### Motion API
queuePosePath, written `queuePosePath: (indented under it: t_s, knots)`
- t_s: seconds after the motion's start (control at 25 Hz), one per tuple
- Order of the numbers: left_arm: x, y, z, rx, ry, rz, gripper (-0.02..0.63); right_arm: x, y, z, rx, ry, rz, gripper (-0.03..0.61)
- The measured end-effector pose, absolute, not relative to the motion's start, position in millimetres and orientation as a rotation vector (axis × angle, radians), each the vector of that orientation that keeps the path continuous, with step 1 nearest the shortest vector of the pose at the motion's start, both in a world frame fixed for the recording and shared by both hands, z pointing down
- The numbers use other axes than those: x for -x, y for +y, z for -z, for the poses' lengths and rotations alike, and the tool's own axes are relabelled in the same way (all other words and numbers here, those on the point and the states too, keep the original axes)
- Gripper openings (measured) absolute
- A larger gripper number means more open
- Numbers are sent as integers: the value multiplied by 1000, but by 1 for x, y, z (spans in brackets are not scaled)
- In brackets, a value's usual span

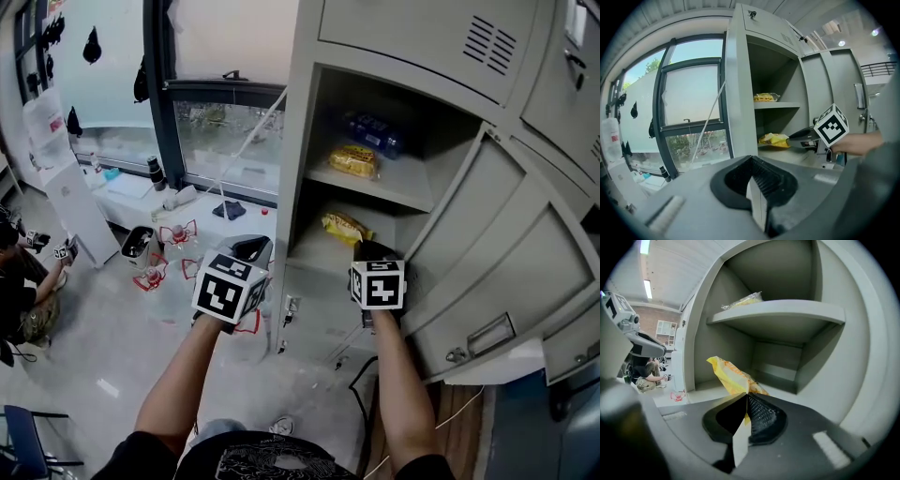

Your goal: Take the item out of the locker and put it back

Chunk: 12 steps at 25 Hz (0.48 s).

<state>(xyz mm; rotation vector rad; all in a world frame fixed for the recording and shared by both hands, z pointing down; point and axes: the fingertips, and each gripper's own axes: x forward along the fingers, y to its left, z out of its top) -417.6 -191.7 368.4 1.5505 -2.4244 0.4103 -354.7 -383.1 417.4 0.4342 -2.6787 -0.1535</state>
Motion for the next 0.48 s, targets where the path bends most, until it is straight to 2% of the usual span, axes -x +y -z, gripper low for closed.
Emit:
queuePosePath:
  t_s: [0.48]
  knots:
    - [401, -176, -359, -1681, -2363, -383, 0, 321, -347, -388, -556, -2764, 69, 27]
